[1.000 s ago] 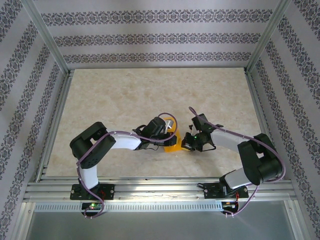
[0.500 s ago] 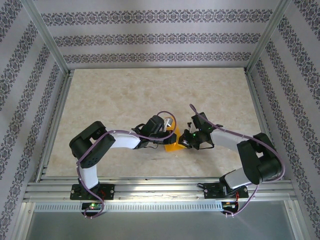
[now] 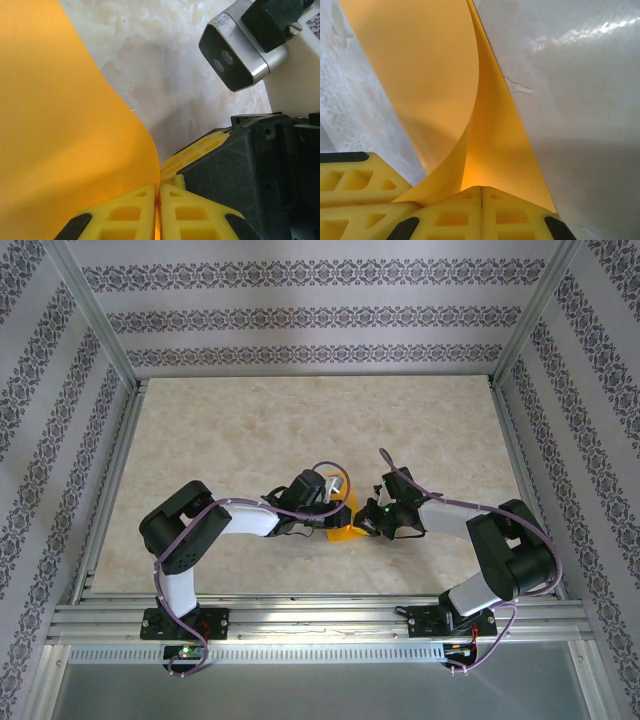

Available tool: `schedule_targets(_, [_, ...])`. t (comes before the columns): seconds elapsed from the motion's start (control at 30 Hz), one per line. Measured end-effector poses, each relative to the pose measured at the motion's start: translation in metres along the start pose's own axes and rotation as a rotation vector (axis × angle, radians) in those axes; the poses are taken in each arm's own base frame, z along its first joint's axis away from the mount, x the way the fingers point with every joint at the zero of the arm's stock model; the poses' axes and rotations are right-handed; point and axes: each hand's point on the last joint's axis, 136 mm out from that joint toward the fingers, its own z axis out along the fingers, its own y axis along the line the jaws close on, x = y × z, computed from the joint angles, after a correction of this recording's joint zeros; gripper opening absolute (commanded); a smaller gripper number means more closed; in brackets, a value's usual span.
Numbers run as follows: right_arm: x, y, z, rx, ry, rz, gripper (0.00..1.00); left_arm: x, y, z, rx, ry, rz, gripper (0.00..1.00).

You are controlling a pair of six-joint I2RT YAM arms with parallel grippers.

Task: Fold a paper plane with a square sheet of paper (pick it up from the middle)
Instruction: Fold the triangle a second time at the center of the table.

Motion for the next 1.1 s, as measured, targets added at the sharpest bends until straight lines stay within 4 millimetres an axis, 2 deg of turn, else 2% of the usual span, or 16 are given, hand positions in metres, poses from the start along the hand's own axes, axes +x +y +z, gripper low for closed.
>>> schedule_targets(0.03, [0.000, 0.000, 0.000, 0.000, 0.001, 0.001, 0.05, 0.001, 0.002, 0.000, -0.003, 0.001, -0.003, 0.26])
schedule_targets(0.17, [0.000, -0.002, 0.002, 0.005, 0.004, 0.005, 0.05, 0.002, 0.005, -0.002, 0.004, 0.012, -0.016, 0.30])
schedule_targets(0.37, [0.000, -0.002, 0.002, 0.005, 0.005, 0.005, 0.05, 0.003, 0.004, -0.003, 0.018, 0.025, -0.020, 0.29])
schedule_targets(0.77, [0.002, -0.006, 0.002, 0.019, 0.009, 0.006, 0.05, 0.005, 0.000, -0.007, 0.064, 0.061, -0.017, 0.08])
schedule_targets(1.1, [0.001, -0.018, -0.004, 0.123, 0.011, -0.029, 0.02, -0.005, 0.009, -0.012, 0.046, 0.072, 0.024, 0.05])
